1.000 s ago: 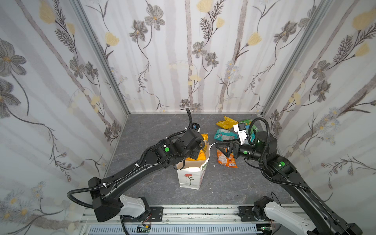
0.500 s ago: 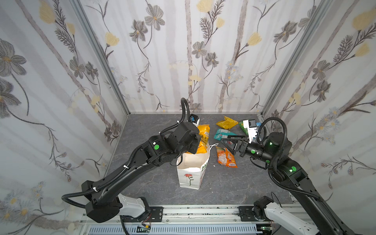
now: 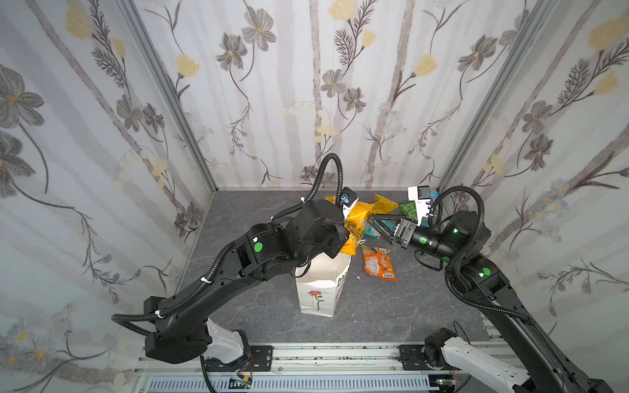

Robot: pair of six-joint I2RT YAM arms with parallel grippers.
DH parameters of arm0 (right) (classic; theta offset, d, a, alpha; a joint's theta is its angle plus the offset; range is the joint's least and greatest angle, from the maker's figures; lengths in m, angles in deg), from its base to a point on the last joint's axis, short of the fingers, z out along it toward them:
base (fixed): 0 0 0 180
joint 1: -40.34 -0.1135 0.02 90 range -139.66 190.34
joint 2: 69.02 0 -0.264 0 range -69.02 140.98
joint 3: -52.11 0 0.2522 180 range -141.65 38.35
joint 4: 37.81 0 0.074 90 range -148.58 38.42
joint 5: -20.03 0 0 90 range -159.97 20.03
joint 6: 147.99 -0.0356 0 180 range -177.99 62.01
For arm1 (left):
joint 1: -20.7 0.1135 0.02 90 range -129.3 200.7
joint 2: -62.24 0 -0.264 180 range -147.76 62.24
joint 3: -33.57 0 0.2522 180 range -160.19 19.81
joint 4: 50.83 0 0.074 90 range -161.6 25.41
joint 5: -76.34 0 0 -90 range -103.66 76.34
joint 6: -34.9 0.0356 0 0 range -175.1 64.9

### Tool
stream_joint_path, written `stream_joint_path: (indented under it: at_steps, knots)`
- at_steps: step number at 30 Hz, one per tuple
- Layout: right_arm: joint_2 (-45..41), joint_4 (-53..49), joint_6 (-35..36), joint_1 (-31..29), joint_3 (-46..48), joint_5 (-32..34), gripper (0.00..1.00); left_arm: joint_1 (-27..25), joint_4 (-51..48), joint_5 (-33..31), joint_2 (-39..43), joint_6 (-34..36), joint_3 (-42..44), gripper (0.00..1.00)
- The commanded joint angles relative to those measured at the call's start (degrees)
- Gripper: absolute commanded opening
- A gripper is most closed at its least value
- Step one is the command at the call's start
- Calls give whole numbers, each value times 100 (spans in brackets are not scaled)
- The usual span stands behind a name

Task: Take the snacks out of the paper bag
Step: 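Close the right gripper on the yellow packet held by the left gripper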

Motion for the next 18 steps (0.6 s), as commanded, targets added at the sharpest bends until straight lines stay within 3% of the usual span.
stream_joint_path:
  at_steps: [1,18]
  knots:
    - [90,1001,-648,-5,93,-486,99,-143,396,-531,-70,625,-145,0]
    - [259,2003,-1329,-84,346,-845,96,-701,514,-1072,-742,1582,-809,0]
